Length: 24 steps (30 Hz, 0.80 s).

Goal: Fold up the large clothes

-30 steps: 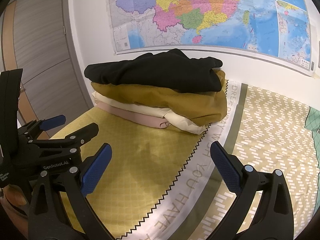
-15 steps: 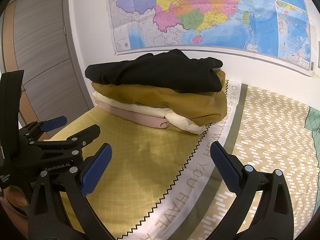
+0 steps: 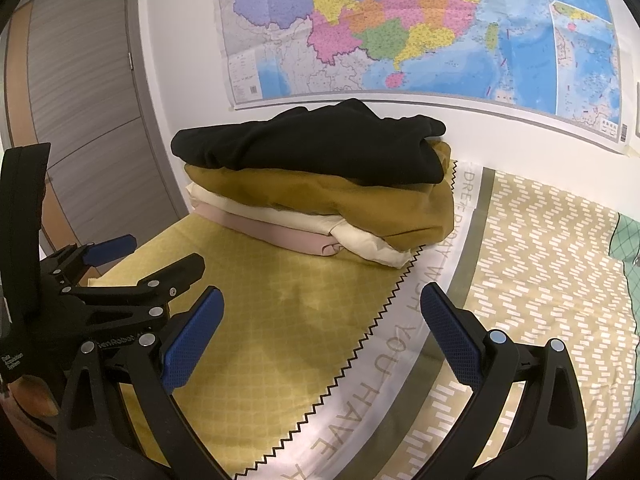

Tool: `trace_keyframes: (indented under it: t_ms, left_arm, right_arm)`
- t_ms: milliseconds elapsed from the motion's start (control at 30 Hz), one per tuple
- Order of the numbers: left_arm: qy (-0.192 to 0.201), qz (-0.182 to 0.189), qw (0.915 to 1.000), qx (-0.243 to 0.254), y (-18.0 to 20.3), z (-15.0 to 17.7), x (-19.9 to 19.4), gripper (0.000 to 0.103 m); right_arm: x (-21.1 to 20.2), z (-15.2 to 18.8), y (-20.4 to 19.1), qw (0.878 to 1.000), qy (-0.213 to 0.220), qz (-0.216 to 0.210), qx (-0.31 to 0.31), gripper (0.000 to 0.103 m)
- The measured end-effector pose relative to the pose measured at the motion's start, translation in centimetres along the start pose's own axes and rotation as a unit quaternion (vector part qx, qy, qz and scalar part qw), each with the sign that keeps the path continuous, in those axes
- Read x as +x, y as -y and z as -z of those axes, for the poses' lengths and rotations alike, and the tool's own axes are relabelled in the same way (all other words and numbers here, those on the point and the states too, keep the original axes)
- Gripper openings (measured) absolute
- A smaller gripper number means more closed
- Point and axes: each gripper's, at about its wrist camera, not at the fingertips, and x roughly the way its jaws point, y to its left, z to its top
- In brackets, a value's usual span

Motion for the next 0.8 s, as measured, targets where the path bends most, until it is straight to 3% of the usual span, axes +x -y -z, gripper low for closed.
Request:
trace_keyframes:
  t_ms: [500,700,800]
  left_arm:
    - [0.007,0.011,0.9998,0.017,1.4,0.4,-0.3,0.096]
    - [-0.028,0.064,0.9973,0.026,4.8,0.5,1.2,0.096]
    - [-0.066,0.114,0.9908,0.033,7.7,0.8,2.5,0.096]
  right_arm:
    - [-0.8,0.6,0.8,1.0,-0.001,0.006,0.011,0.097]
    - [-2.7,2.1,4.0,0.998,-0.006,0.048,0.03,0.097]
    - [-4.3,3.5,7.6,0.992,-0.021,0.105,0.059,0.097]
